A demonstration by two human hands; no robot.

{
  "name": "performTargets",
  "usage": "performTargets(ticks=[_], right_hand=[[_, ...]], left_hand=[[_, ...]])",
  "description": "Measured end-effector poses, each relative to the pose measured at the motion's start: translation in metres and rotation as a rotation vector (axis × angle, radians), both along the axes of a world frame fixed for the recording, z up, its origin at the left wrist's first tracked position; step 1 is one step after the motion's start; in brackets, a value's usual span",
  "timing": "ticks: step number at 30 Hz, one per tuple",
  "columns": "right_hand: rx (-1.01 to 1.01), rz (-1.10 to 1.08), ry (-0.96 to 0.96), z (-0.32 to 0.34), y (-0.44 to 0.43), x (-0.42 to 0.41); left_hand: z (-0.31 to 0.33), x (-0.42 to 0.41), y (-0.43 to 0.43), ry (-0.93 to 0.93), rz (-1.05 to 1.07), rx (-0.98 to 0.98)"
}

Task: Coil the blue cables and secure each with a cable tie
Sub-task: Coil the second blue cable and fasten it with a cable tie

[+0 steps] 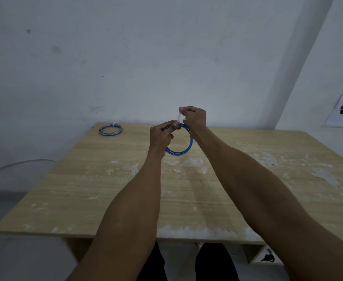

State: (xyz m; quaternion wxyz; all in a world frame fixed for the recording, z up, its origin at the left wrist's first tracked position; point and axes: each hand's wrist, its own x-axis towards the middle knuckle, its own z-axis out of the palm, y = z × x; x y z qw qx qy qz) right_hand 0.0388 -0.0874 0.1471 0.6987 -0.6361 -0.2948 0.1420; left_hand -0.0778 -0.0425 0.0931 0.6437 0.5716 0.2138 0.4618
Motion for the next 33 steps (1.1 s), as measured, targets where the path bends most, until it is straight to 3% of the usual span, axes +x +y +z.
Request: performTargets(ticks=[5,10,21,33], right_hand=[[-0.034,0.090,-0.056,0.003,-0.013,-0.005],[-0.148,0.374,-0.020,-0.006,-0.034,0.000],[0.114,0.341,0.069,-0.026,-0.037,0.004],[0.152,0.305,0.103,-0.032,-0.038,0.008]], left_hand=[[0.000,-0.006,0.007,0.015,0.009,-0.012],[-0.001,-0.007,0.018,0.002,0.060,-0.146],[-0.004,-0.002,0.022,-0.081,0.095,-0.125],[-0.005,0.004,0.022,-0.060,0.145,-0.069]])
